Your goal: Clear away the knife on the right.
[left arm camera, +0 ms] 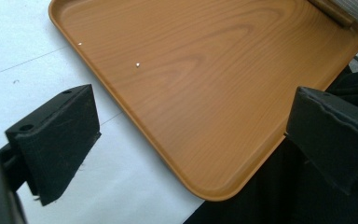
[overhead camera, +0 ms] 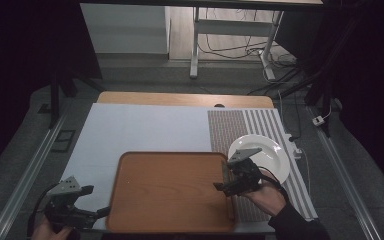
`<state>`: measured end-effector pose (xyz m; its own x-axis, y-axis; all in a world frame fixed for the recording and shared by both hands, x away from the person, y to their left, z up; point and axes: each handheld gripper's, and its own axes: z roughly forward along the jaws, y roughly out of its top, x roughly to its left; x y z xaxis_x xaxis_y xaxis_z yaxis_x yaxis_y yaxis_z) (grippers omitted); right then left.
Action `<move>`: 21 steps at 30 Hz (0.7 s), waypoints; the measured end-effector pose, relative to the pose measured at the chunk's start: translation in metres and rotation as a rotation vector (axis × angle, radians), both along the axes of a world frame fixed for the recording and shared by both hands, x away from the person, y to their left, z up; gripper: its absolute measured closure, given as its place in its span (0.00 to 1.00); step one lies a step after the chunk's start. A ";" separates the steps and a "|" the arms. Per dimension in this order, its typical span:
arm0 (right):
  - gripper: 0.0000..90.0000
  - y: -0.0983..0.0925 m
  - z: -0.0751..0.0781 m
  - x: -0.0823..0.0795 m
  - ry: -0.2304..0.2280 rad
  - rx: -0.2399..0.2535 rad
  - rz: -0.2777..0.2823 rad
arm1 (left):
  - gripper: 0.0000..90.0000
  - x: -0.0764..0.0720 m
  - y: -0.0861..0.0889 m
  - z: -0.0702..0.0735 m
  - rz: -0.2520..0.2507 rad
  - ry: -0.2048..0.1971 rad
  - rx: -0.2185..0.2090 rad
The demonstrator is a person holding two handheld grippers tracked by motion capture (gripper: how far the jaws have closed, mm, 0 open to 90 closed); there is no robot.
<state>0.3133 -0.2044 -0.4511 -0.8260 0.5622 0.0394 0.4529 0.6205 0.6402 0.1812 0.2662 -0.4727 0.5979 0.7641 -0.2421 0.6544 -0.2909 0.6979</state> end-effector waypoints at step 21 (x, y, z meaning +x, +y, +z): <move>0.00 -0.062 0.009 -0.022 -0.048 0.081 -0.158 | 0.03 0.000 0.000 0.000 0.005 0.005 -0.001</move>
